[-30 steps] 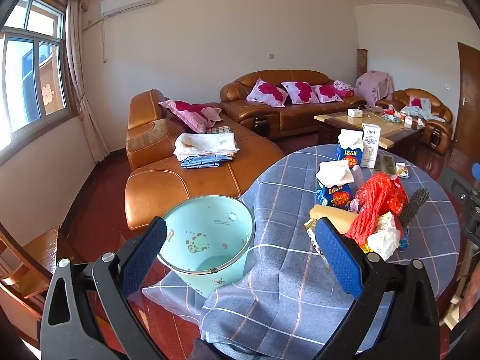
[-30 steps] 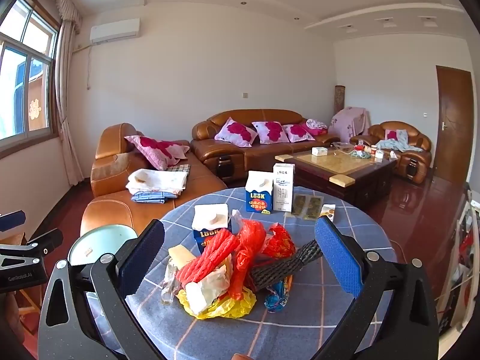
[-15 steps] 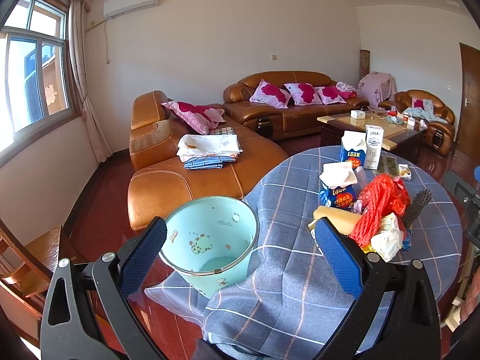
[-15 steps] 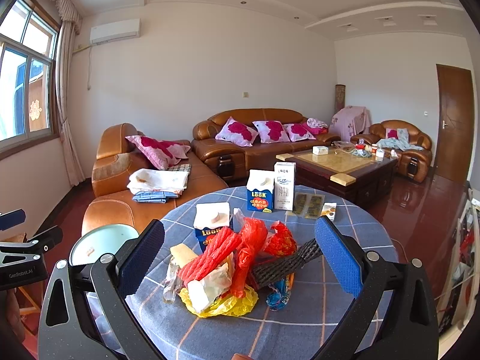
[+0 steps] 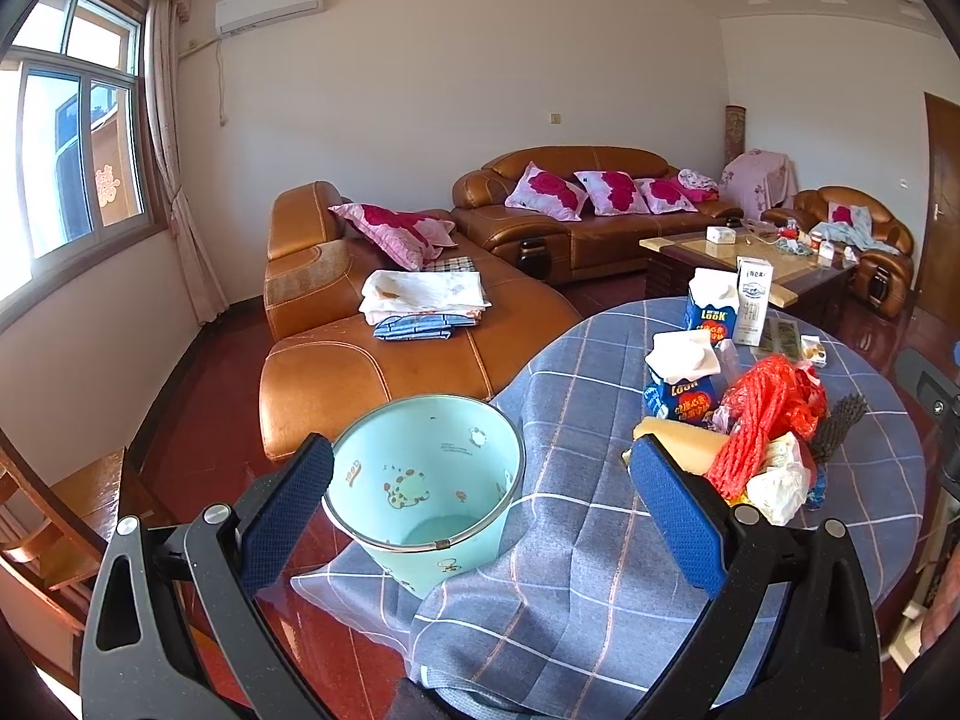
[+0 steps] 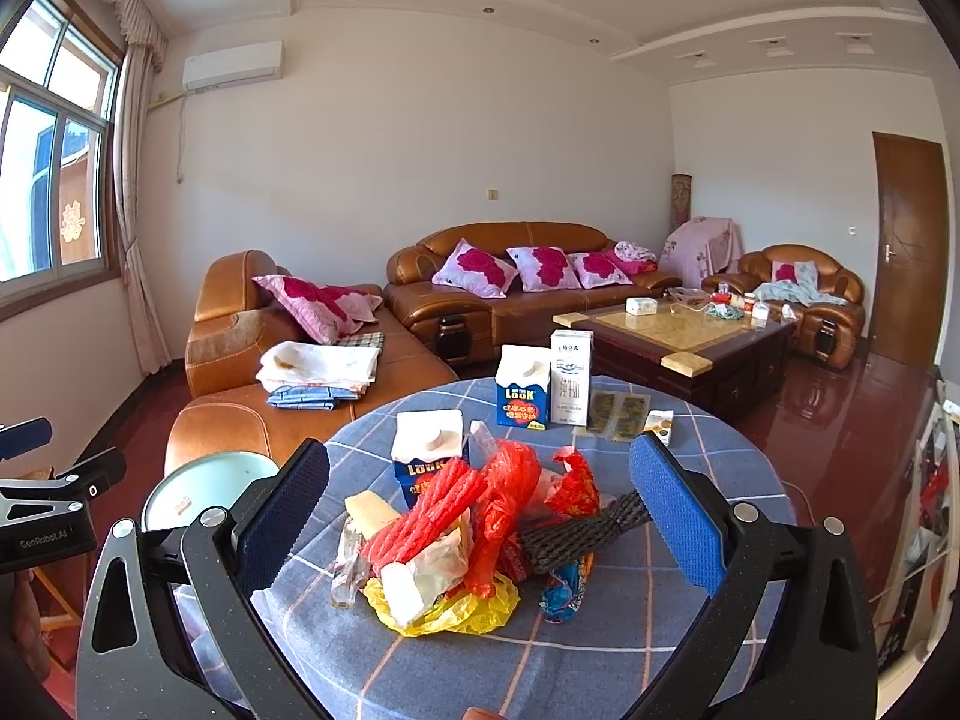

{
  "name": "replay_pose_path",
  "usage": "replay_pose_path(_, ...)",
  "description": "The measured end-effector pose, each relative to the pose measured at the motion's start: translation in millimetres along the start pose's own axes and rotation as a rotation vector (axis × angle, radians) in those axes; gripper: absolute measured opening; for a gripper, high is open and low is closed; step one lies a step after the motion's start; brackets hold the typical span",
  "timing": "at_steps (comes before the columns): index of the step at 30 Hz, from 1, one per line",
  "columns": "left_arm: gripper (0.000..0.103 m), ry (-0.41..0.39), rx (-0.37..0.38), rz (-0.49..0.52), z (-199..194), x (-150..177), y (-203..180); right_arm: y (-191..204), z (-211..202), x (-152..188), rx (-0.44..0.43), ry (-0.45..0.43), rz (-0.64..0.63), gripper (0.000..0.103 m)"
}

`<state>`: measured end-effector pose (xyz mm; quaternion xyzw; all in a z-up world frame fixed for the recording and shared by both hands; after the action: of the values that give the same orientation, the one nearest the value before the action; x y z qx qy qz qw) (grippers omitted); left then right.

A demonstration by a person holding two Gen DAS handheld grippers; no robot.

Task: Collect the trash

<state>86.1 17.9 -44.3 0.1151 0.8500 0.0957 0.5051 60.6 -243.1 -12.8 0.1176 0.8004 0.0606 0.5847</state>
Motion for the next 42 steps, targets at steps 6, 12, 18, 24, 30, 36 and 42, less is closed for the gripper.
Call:
replay_pose_path(6,0.097,-0.002,-0.001,-0.001,-1.2,1.1,0.9,3.0,0.1,-0.1,-0.001,-0.001,-0.003,0.098)
replay_pose_path(12,0.097,-0.002,-0.001,-0.003,-1.2,1.7,1.2,2.5,-0.2,0.5,-0.003,0.001,-0.004,0.098)
replay_pose_path(18,0.097,-0.005,-0.003,-0.004,-0.8,1.8,2.4,2.6,-1.5,0.2,-0.007,-0.001,-0.004,0.098)
replay_pose_path(24,0.097,-0.005,-0.004,-0.004,-1.0,1.7,2.7,3.1,-2.1,-0.5,-0.007,-0.002,-0.005,0.098)
replay_pose_path(30,0.097,-0.006,-0.008,-0.007,-1.8,2.4,4.1,3.5,-2.0,-0.6,-0.007,-0.001,-0.005,0.098)
replay_pose_path(36,0.097,-0.004,-0.007,-0.007,-1.9,2.9,4.2,3.4,-2.0,-0.4,-0.007,-0.001,-0.004,0.098)
replay_pose_path(42,0.097,-0.005,-0.010,-0.005,-1.9,2.8,3.4,2.7,-2.7,-0.1,-0.007,-0.002,-0.003,0.098)
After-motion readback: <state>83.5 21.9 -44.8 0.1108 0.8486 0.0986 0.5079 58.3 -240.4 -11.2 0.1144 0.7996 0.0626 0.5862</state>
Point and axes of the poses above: each gripper's, at about its wrist camera, not at the fingertips, and z roughly the way its jaws point, y to its left, x to its underside, the point moved 10 cm from there along z, roughly the way its jaws point, and after that the axes turned 12 degrees about z, right-handed, at the moved point
